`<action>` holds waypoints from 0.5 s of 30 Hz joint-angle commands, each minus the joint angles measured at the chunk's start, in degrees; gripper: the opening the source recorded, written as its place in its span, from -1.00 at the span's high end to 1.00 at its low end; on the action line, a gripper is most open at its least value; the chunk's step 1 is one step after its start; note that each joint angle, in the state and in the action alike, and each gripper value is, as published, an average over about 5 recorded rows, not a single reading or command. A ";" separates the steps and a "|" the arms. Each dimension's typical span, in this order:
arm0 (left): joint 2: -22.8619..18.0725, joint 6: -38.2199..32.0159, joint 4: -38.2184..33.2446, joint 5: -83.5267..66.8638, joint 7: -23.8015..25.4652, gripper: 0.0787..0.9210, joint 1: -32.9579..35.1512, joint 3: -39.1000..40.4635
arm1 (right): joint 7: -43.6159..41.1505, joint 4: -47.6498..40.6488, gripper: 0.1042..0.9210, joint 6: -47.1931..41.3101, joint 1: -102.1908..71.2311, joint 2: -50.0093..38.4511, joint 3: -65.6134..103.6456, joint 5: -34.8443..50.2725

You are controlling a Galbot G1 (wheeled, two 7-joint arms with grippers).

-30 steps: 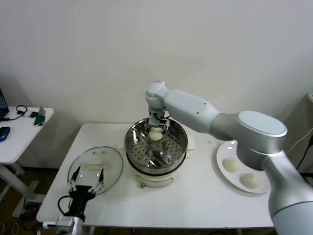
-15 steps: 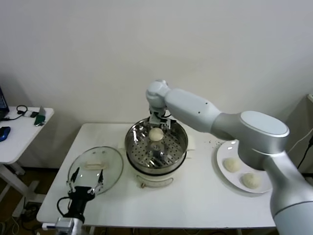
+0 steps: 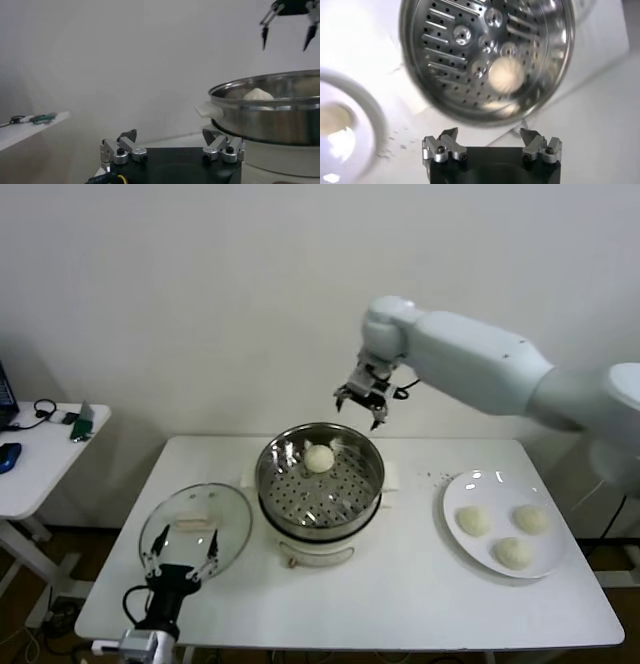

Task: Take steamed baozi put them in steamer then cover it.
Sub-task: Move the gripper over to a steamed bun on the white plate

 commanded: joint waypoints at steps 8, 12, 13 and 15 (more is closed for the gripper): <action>0.07 0.25 -1.70 0.77 -0.12 -0.77 0.68 0.08 | 2.95 2.65 -0.76 -17.05 -13.18 -24.17 1.32 10.31; 0.05 0.47 -2.14 1.18 -0.23 -0.77 0.85 -0.10 | 2.57 -0.13 -0.76 -16.76 -22.20 -24.60 9.12 5.34; -0.02 0.48 -2.28 1.32 -0.24 -0.77 0.95 -0.11 | 2.37 -0.98 -0.76 -16.57 -24.10 -24.45 10.67 4.14; -0.17 0.49 -2.49 1.56 -0.26 -0.77 1.19 -0.11 | 1.94 -2.77 -0.76 -15.99 -27.58 -23.87 13.61 1.87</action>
